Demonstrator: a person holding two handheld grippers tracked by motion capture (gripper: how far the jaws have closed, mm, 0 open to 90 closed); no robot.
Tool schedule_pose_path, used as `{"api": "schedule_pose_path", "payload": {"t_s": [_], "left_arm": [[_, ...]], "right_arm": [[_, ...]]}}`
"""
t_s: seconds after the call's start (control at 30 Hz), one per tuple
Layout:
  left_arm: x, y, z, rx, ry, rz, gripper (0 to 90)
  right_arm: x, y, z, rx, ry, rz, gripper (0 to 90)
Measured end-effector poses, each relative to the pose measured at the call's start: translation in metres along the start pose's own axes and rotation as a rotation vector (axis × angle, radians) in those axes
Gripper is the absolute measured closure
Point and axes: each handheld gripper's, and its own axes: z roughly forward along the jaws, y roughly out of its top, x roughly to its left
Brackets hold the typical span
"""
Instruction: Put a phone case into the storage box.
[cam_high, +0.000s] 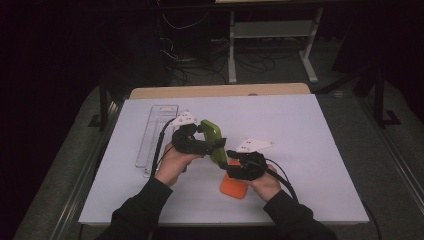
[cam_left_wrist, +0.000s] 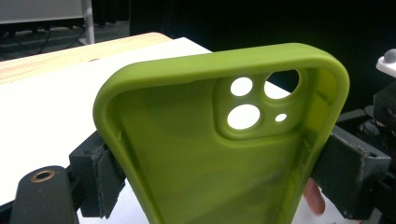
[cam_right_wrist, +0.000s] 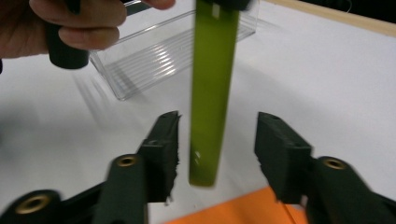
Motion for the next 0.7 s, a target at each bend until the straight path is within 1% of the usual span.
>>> {"api": "schedule_pose_path", "payload": {"t_s": [0.03, 0.13, 0.17, 0.23, 0.3, 0.37, 0.43, 0.5, 0.53, 0.57, 0.6, 0.63, 0.7], "left_arm": [[0.0, 0.0, 0.0, 0.0, 0.004, -0.004, 13.6], [0.001, 0.0, -0.002, 0.0, 0.012, 0.006, 13.6], [0.002, 0.0, -0.003, 0.0, 0.015, 0.008, 13.6], [0.001, 0.0, -0.003, -0.002, 0.022, 0.013, 13.6], [0.002, 0.001, -0.005, 0.011, 0.023, 0.03, 13.6], [0.002, 0.001, -0.005, 0.005, 0.028, 0.038, 13.6], [0.003, 0.003, -0.007, -0.001, 0.031, 0.04, 13.6], [0.004, 0.005, -0.01, -0.008, 0.039, 0.041, 13.6], [0.006, 0.006, -0.011, -0.014, 0.043, 0.041, 13.6], [0.007, 0.008, -0.013, -0.013, 0.051, 0.045, 13.6], [0.009, 0.009, -0.015, -0.018, 0.055, 0.04, 13.6], [0.011, 0.011, -0.016, -0.013, 0.06, 0.042, 13.6], [0.014, 0.015, -0.02, -0.02, 0.074, 0.045, 13.6]], "right_arm": [[-0.002, -0.001, -0.002, 0.003, -0.001, 0.006, 42.5], [-0.01, -0.002, -0.01, 0.014, 0.011, 0.027, 35.3], [-0.013, -0.003, -0.013, 0.021, 0.007, 0.025, 34.2], [-0.017, -0.006, -0.019, 0.029, -0.02, 0.022, 30.8], [-0.022, -0.009, -0.023, 0.03, -0.04, 0.013, 27.1], [-0.025, -0.014, -0.026, 0.04, -0.06, 0.009, 22.9], [-0.029, -0.019, -0.03, 0.055, -0.079, 0.002, 17.9], [-0.032, -0.024, -0.034, 0.058, -0.099, 0.004, 14.0], [-0.035, -0.026, -0.036, 0.056, -0.1, 0.001, 12.4], [-0.037, -0.028, -0.039, 0.057, -0.095, 0.009, 12.0], [-0.039, -0.031, -0.042, 0.057, -0.099, 0.004, 10.6], [-0.041, -0.033, -0.045, 0.052, -0.102, 0.004, 8.4], [-0.045, -0.036, -0.051, 0.035, -0.113, -0.002, 5.3]]}}
